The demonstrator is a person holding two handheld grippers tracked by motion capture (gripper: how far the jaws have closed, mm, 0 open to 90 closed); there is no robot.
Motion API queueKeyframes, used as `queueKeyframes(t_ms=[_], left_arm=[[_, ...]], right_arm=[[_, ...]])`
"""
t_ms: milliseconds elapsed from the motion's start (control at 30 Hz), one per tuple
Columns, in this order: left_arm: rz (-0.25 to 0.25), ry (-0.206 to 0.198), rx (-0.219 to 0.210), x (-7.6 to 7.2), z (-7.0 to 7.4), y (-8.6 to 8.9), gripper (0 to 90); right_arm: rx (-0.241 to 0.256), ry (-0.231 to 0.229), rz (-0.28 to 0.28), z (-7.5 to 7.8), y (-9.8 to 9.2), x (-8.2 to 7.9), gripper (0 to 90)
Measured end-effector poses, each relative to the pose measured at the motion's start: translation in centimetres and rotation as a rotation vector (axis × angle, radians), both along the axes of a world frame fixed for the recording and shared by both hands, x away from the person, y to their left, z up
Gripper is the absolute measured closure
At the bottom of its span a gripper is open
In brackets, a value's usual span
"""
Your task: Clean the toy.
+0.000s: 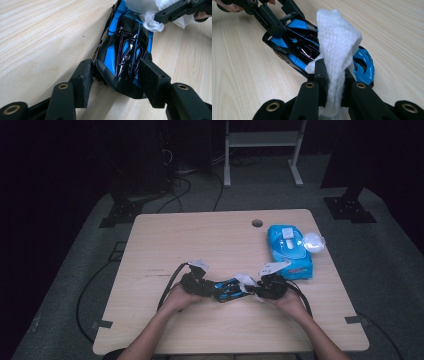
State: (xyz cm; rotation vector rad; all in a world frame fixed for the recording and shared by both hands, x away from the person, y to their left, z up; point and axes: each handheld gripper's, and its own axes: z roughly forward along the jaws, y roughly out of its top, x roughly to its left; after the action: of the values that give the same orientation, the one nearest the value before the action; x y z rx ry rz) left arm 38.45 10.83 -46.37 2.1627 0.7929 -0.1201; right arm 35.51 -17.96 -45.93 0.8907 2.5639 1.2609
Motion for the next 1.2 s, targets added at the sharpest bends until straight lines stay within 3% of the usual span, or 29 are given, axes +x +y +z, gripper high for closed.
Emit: queueKeyframes(t_ms=[67,200,367,433,500,667,700,867,933,967,1000,1067,1200], left_arm=[[-0.005,-0.037,0.005,-0.4,0.1,0.0,47.0],[-0.016,-0.176,0.047,-1.4,0.4,-0.3,48.8],[-0.021,-0.241,0.062,-2.2,0.5,-0.3,48.9],[-0.007,-0.219,0.063,-2.1,0.5,-0.4,48.9],[0.025,-0.150,0.050,-1.8,0.4,-0.4,42.8],[0.055,0.004,0.023,-1.0,0.4,-0.1,43.2],[0.062,0.016,0.023,-0.9,0.4,0.0,45.2],[0.062,-0.058,0.058,-1.4,0.6,-0.4,51.2],[0.051,-0.110,0.075,-1.8,0.8,-0.5,51.3],[0.052,-0.156,0.076,-2.4,0.8,-0.6,51.4],[0.052,-0.156,0.076,-2.4,0.8,-0.6,51.4],[0.046,-0.206,0.084,-2.9,0.8,-0.6,51.4],[0.033,-0.304,0.101,-4.0,0.8,-0.9,51.5]], right_arm=[[0.008,-0.004,-0.001,-0.1,-0.1,-0.1,81.3],[0.014,-0.012,-0.006,-0.2,-0.1,-0.3,81.4],[0.029,-0.027,-0.023,-0.4,-0.2,-0.7,81.5],[0.029,-0.031,-0.024,-0.4,-0.2,-0.8,81.6],[0.021,-0.039,-0.030,-0.4,0.0,-0.8,81.5],[0.028,-0.038,-0.029,-0.5,-0.1,-0.9,81.5],[0.028,-0.038,-0.028,-0.5,-0.1,-0.8,81.5],[0.025,-0.038,-0.034,-0.4,-0.1,-0.9,81.4],[0.027,-0.044,-0.033,-0.5,-0.1,-1.0,81.3],[0.027,-0.047,-0.034,-0.4,-0.1,-1.3,81.3],[0.027,-0.047,-0.034,-0.4,-0.1,-1.3,81.3],[0.025,-0.060,-0.033,-0.5,-0.1,-1.4,81.2],[0.005,-0.039,-0.014,0.0,-0.3,-1.5,81.2]])
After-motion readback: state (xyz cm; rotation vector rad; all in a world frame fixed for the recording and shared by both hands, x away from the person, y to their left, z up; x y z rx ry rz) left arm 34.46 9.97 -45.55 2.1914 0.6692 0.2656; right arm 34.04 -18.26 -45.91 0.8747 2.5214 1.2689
